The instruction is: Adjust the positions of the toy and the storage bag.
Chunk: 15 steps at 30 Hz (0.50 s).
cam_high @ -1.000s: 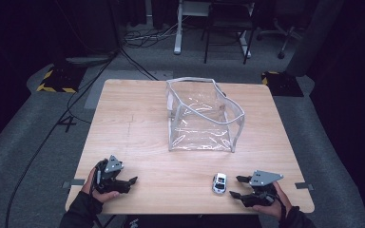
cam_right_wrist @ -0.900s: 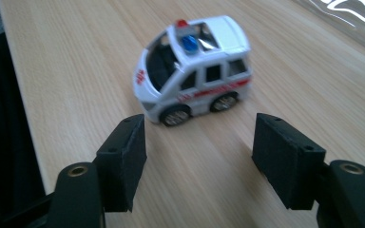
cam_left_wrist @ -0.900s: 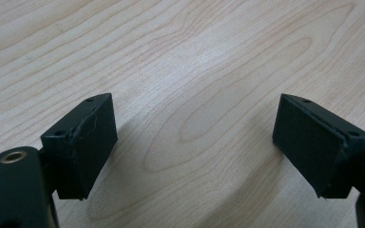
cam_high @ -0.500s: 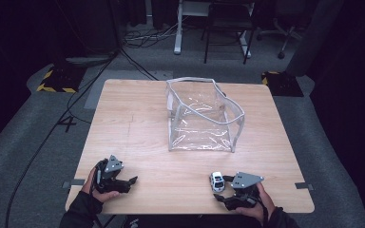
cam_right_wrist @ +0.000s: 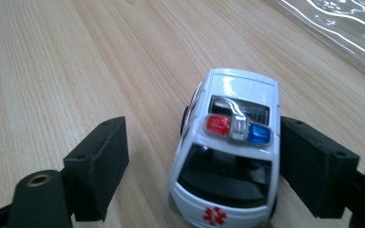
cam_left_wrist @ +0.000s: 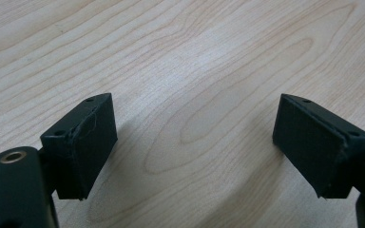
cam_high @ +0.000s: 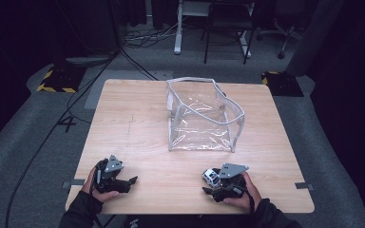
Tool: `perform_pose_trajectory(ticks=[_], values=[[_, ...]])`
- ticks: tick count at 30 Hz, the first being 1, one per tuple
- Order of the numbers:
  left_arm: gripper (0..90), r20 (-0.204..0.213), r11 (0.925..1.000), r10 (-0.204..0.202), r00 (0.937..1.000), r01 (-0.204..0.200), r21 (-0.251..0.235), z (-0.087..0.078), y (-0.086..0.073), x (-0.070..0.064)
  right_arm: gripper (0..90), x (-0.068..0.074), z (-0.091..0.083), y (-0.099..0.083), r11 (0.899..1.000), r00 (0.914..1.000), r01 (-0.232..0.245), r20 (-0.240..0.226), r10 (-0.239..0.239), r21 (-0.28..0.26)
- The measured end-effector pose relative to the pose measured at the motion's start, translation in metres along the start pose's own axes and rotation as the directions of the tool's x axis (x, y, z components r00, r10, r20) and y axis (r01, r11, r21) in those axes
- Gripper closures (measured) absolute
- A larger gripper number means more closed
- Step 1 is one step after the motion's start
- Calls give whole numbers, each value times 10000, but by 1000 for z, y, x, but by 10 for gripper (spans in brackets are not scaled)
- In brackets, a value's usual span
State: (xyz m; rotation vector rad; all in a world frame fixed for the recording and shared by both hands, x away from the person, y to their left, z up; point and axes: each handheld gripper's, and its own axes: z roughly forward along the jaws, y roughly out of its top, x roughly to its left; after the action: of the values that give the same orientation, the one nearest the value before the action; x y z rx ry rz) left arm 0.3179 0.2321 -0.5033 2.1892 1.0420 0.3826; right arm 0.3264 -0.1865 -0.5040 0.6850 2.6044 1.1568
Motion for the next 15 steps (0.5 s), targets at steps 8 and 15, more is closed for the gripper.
perform_pose_trajectory(ticks=[8, 15], values=[[151, -32, 10000, 33, 10000, -33, 7, 0, 0, 0, 210, 1, 0, -1, 10000, 10000, 16, 67, -16, -52], [151, -34, 10000, 38, 10000, -38, 0, 0, 0, 0, 176, -5, -10, -10, 9996, 9988, -273, 416, 272, 6]])
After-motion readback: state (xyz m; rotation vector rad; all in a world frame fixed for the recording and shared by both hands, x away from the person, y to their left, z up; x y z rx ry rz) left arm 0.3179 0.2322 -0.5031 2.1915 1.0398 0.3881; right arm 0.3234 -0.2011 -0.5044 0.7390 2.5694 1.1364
